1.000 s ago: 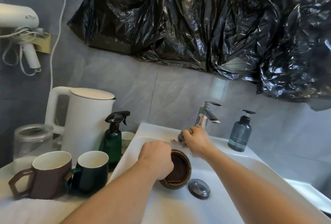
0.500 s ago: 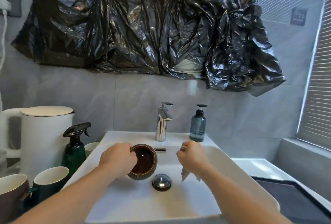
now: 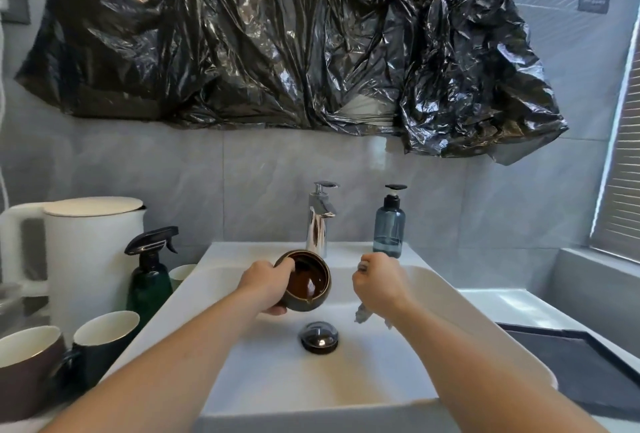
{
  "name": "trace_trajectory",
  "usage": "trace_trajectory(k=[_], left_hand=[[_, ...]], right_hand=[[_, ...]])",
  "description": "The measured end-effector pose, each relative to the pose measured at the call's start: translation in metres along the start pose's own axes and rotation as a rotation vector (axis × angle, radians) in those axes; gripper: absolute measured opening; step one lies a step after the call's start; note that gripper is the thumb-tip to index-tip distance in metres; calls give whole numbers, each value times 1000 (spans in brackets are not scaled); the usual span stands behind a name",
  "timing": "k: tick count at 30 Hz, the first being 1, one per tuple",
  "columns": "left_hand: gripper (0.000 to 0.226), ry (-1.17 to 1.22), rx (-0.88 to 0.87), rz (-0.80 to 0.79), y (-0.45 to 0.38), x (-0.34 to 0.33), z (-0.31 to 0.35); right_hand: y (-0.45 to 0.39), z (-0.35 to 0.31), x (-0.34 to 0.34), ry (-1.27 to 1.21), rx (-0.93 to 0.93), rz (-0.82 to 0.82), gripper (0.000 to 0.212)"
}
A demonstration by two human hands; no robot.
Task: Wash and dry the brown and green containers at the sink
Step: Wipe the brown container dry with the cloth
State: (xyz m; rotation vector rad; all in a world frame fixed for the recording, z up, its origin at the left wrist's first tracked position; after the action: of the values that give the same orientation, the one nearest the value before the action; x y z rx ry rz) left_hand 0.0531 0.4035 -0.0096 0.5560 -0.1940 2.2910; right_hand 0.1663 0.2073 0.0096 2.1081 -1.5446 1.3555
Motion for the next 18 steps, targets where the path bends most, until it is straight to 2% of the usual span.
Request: trace_trajectory(k=[4,8,13,18], left_hand=[[45,-4,-45,-8,2,-1,-6],[53,-58,-157,41,5,0,-4],[55,-470,-491,285,22,5,17],[48,-852,-714,376,37,-1,37]], right_hand=[[9,-5,3,-125,27,111,23],[15,-12,-2,-307,-10,-5,29],[13,-8,0,-405,-38,-19,24],[12,-8,1,-450,-10,9,25]])
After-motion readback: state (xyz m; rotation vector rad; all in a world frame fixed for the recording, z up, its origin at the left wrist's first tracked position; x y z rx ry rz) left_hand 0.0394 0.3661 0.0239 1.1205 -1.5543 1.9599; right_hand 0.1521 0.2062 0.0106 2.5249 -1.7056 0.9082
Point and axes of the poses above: each hand's wrist, its own y-axis away from the middle knuckle, its own x-axis out of the back of the hand, z = x × y, the point moved 4 cm from there along -y, towards the middle knuckle, and after that the axes turned 2 degrees about -z, right-handed, at the moved point
